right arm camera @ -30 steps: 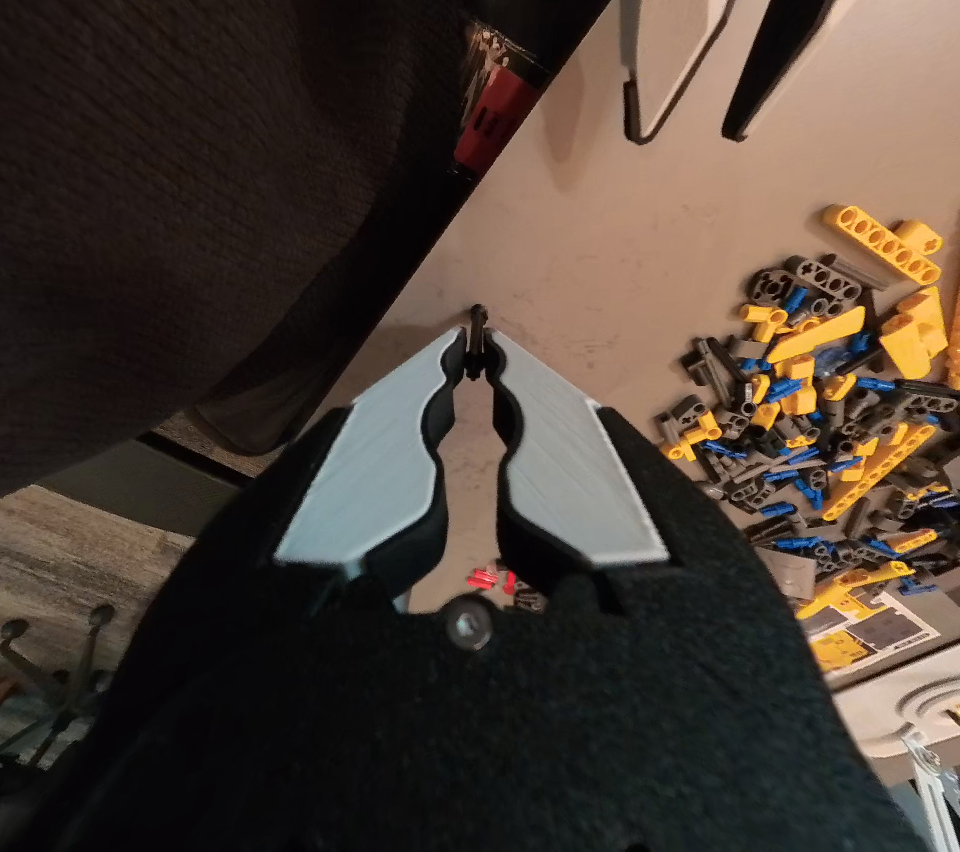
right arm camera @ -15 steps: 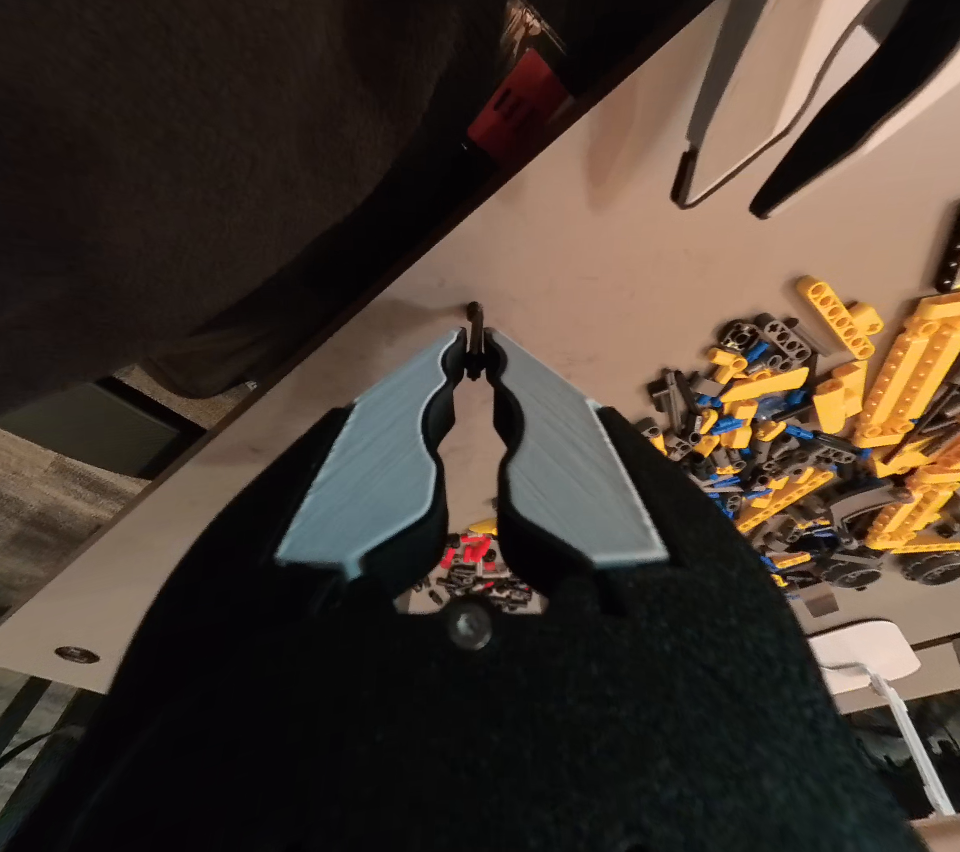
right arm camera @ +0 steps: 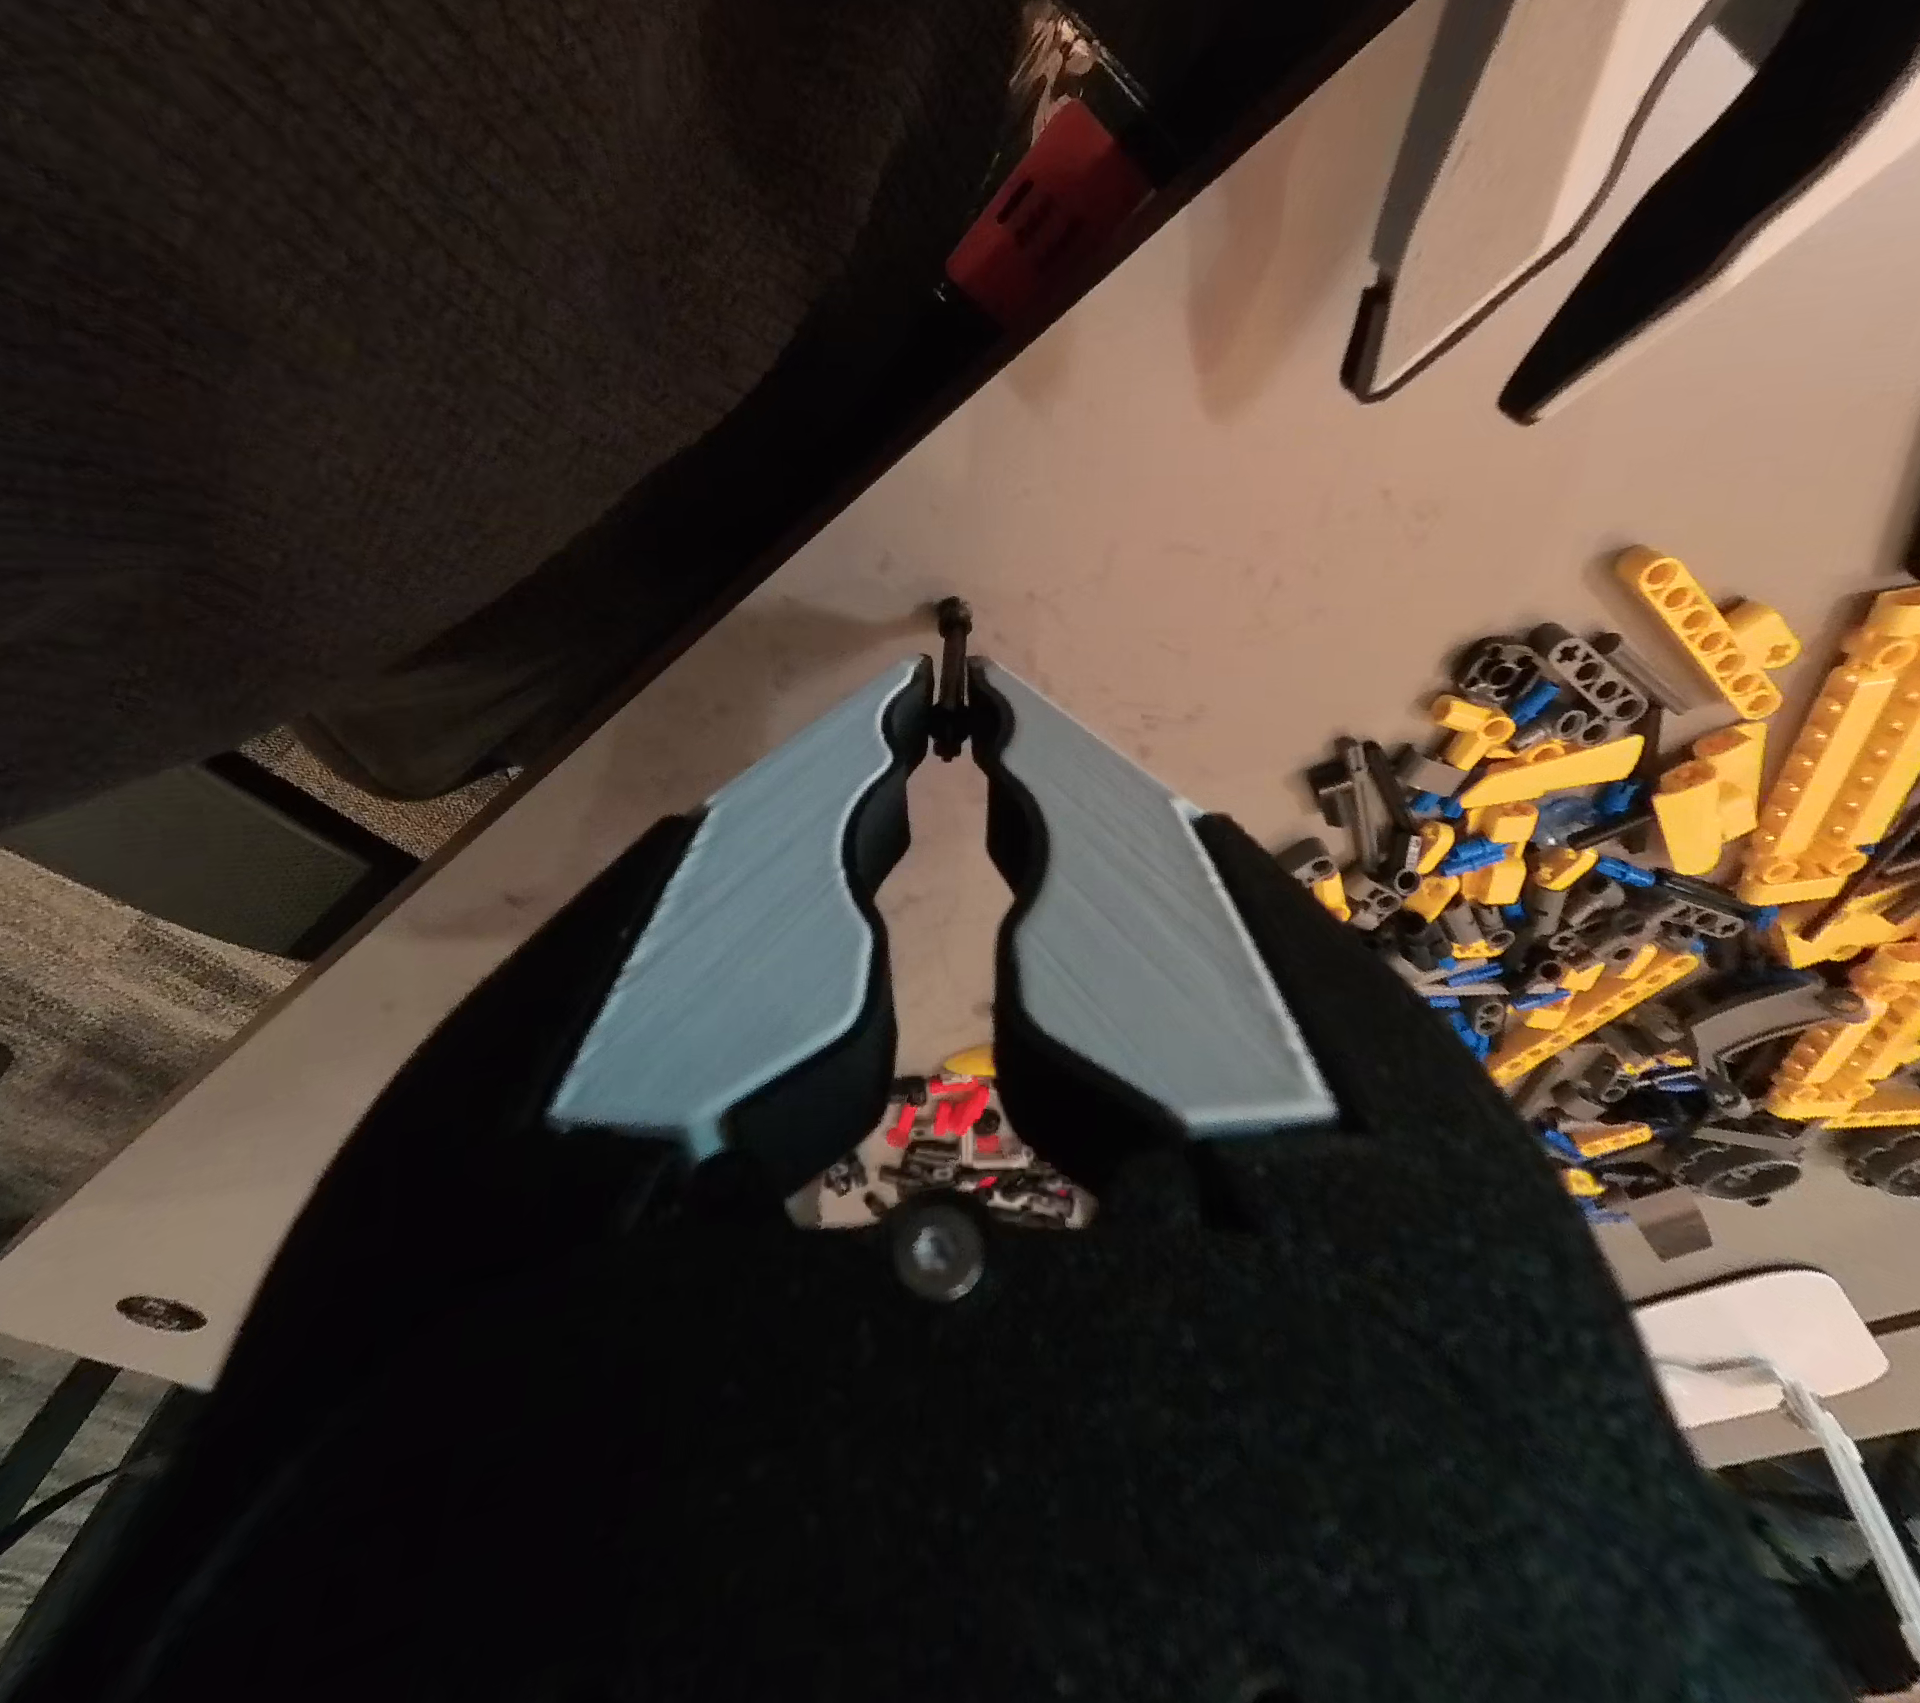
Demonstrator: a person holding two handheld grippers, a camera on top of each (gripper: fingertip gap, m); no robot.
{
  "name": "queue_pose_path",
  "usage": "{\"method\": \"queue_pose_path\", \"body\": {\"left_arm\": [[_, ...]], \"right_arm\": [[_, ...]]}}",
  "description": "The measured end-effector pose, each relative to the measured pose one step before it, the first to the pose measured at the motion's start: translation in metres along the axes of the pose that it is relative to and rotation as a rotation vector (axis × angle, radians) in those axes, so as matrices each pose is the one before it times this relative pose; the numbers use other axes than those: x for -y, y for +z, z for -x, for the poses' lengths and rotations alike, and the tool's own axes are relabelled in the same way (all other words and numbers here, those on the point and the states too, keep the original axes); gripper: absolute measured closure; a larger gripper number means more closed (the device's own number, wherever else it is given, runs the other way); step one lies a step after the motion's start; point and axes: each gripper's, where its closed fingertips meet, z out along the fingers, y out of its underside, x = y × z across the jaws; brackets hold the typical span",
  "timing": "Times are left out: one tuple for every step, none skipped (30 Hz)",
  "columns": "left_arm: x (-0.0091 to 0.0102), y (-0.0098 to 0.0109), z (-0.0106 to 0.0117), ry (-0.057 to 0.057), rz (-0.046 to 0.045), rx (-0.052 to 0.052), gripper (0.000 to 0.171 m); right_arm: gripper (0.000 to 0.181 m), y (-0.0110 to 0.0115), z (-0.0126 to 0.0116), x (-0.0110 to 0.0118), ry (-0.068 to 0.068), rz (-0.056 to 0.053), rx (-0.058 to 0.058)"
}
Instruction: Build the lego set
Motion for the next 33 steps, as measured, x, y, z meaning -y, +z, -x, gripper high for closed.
{"method": "queue_pose_path", "body": {"left_arm": [[-0.00038,0.00026,0.00006,-0.0006,0.00129,-0.0002,0.148],[-0.00030,0.00027,0.00020,-0.0005,0.00095,0.0001,0.148],[-0.00024,0.00015,0.00015,-0.0005,0.00096,0.0000,0.148],[-0.00019,0.00006,0.00001,-0.0002,0.00089,-0.0001,0.148],[-0.00006,-0.00011,0.00014,0.0004,0.00019,0.0009,0.148],[0.00009,-0.00014,0.00032,0.0004,0.00000,0.0017,0.148],[-0.00007,-0.00015,0.00032,-0.0003,0.00045,0.0019,0.148],[0.00008,-0.00026,0.00026,-0.0009,0.00005,0.0014,0.148],[0.00027,-0.00024,0.00011,-0.0005,-0.00158,0.0002,0.148],[0.00046,-0.00030,0.00004,-0.0004,-0.00245,0.0000,0.148],[0.00042,-0.00024,0.00004,-0.0006,-0.00192,0.0000,0.148],[0.00012,-0.00017,0.00013,-0.0008,-0.00095,0.0001,0.148],[-0.00002,0.00002,0.00010,-0.0005,-0.00032,0.0001,0.148],[-0.00017,0.00007,0.00021,-0.0007,0.00045,0.0000,0.148],[-0.00012,0.00017,0.00002,-0.0004,0.00058,-0.0001,0.148],[-0.00013,0.00009,0.00001,0.0000,0.00045,-0.0003,0.148],[-0.00014,0.00019,-0.00008,0.0001,0.00058,-0.0003,0.148],[-0.00002,0.00007,-0.00002,0.0003,0.00037,-0.0004,0.148],[0.00007,0.00000,-0.00011,0.0005,-0.00002,-0.0001,0.148],[-0.00005,0.00001,0.00000,0.0007,0.00017,0.0004,0.148],[-0.00012,-0.00006,0.00028,0.0007,0.00083,0.0017,0.148],[-0.00002,-0.00016,0.00042,0.0002,0.00031,0.0016,0.148],[0.00001,-0.00018,0.00029,-0.0010,-0.00066,0.0006,0.148],[0.00012,-0.00005,0.00009,-0.0015,-0.00120,-0.0007,0.148],[0.00004,-0.00009,0.00014,-0.0012,-0.00061,-0.0005,0.148],[0.00001,-0.00003,0.00009,-0.0001,0.00008,0.0000,0.148],[-0.00008,0.00008,0.00003,0.0007,0.00058,0.0004,0.148],[0.00000,0.00000,-0.00008,0.0010,0.00033,0.0005,0.148],[0.00007,0.00008,-0.00005,0.0006,0.00022,0.0001,0.148],[-0.00008,-0.00001,-0.00013,0.0001,0.00039,-0.0003,0.148],[-0.00007,0.00008,0.00013,-0.0001,0.00022,0.0000,0.148],[-0.00001,-0.00012,0.00005,-0.0004,0.00001,0.0000,0.148],[-0.00004,0.00002,0.00002,-0.0006,-0.00025,-0.0004,0.148]], "right_arm": [[0.175,-0.00012,-0.00045,0.00035,-0.0024,-0.0011,-0.0013],[0.175,0.00014,-0.00032,-0.00012,-0.0017,0.0023,0.0000],[0.176,0.00003,-0.00033,0.00007,-0.0022,0.0009,-0.0005],[0.176,0.00000,-0.00018,0.00041,-0.0024,-0.0015,-0.0008],[0.176,-0.00001,0.00011,0.00028,-0.0006,0.0001,0.0019],[0.176,0.00007,0.00038,-0.00036,-0.0008,0.0033,0.0031],[0.175,-0.00001,0.00035,-0.00019,-0.0027,0.0029,0.0011],[0.175,0.00003,0.00016,-0.00022,-0.0024,0.0025,-0.0004],[0.175,0.00001,0.00010,0.00013,-0.0012,0.0013,0.0000],[0.175,-0.00001,0.00017,0.00040,-0.0012,0.0000,0.0005],[0.176,-0.00008,0.00003,0.00046,-0.0018,-0.0004,-0.0002],[0.176,-0.00001,0.00017,0.00050,-0.0018,0.0001,0.0001],[0.176,-0.00012,0.00002,0.00049,-0.0023,0.0002,-0.0007],[0.176,-0.00020,0.00002,0.00032,-0.0018,-0.0001,-0.0003],[0.176,-0.00001,0.00019,0.00018,-0.0003,0.0002,0.0016],[0.176,-0.00003,0.00016,-0.00005,-0.0003,0.0004,0.0013],[0.176,0.00009,0.00007,-0.00042,-0.0006,0.0016,0.0008],[0.176,0.00019,0.00018,-0.00062,-0.0001,0.0031,0.0013],[0.176,0.00018,-0.00013,-0.00025,0.0003,0.0003,0.0003],[0.176,-0.00006,-0.00012,0.00027,0.0009,-0.0021,0.0008],[0.176,0.00001,0.00015,0.00041,0.0003,-0.0030,0.0016],[0.176,0.00000,0.00012,0.00030,-0.0012,-0.0014,0.0007],[0.176,0.00003,-0.00014,0.00017,-0.0028,0.0010,-0.0009],[0.176,-0.00004,-0.00010,0.00005,-0.0038,0.0020,-0.0015],[0.176,-0.00013,-0.00003,0.00028,-0.0039,0.0017,-0.0009],[0.176,0.00006,0.00013,0.00016,-0.0028,0.0019,0.0003],[0.176,-0.00004,-0.00002,0.00004,-0.0022,0.0020,0.0004],[0.176,0.00000,0.00005,0.00003,-0.0022,0.0013,0.0001],[0.176,-0.00003,-0.00004,0.00005,-0.0021,0.0004,0.0001],[0.176,0.00008,-0.00005,0.00007,-0.0014,0.0003,0.0004],[0.176,-0.00004,-0.00005,-0.00010,-0.0004,0.0006,0.0013],[0.176,0.00004,-0.00004,-0.00004,-0.0001,0.0008,0.0020],[0.176,-0.00002,-0.00001,-0.00015,-0.0005,0.0016,0.0024]]}}
